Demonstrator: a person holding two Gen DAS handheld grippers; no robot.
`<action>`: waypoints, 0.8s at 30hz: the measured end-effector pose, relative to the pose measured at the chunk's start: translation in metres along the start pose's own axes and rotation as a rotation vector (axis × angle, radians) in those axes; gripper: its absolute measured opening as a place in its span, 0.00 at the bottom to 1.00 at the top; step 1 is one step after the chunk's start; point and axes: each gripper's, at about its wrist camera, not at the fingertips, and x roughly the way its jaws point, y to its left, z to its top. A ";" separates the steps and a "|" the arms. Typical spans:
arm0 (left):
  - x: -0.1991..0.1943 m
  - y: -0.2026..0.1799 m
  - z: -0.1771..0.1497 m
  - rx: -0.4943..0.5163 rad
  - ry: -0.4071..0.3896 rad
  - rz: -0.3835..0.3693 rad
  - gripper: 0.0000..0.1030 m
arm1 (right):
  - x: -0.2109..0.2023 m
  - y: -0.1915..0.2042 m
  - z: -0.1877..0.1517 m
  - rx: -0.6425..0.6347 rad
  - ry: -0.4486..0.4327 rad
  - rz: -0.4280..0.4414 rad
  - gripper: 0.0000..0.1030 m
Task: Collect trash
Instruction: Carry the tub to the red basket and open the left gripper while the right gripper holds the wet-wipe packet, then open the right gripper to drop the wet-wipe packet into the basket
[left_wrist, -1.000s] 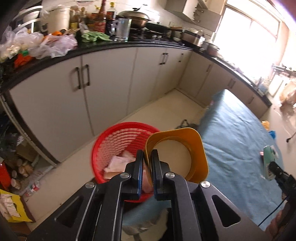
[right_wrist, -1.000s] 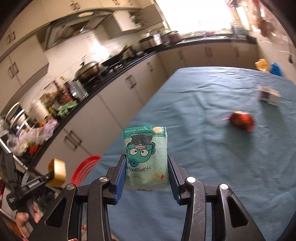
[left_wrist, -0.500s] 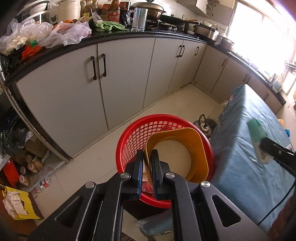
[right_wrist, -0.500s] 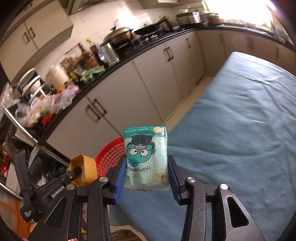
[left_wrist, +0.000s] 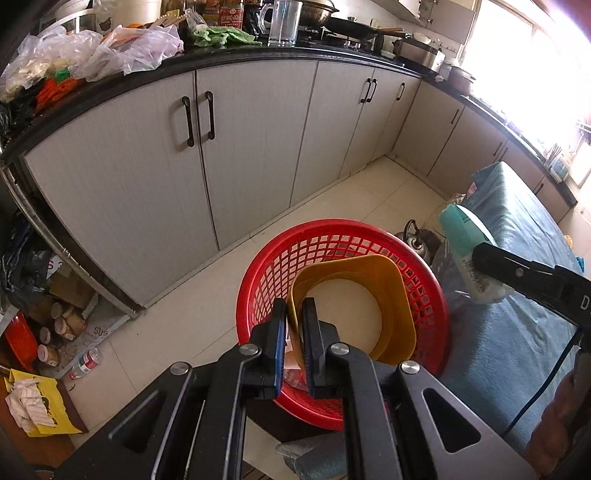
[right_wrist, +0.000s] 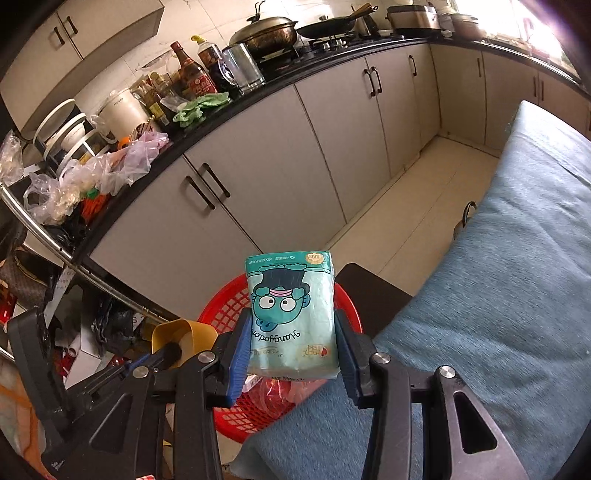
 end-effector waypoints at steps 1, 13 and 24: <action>0.002 0.000 0.000 0.000 0.003 -0.001 0.08 | 0.002 0.000 0.000 0.000 0.004 0.002 0.45; 0.013 0.000 0.001 0.002 0.028 -0.005 0.08 | 0.023 0.003 0.004 -0.018 0.032 -0.002 0.47; 0.000 -0.002 0.004 -0.006 -0.021 -0.004 0.53 | 0.009 0.007 0.006 -0.021 -0.007 0.032 0.58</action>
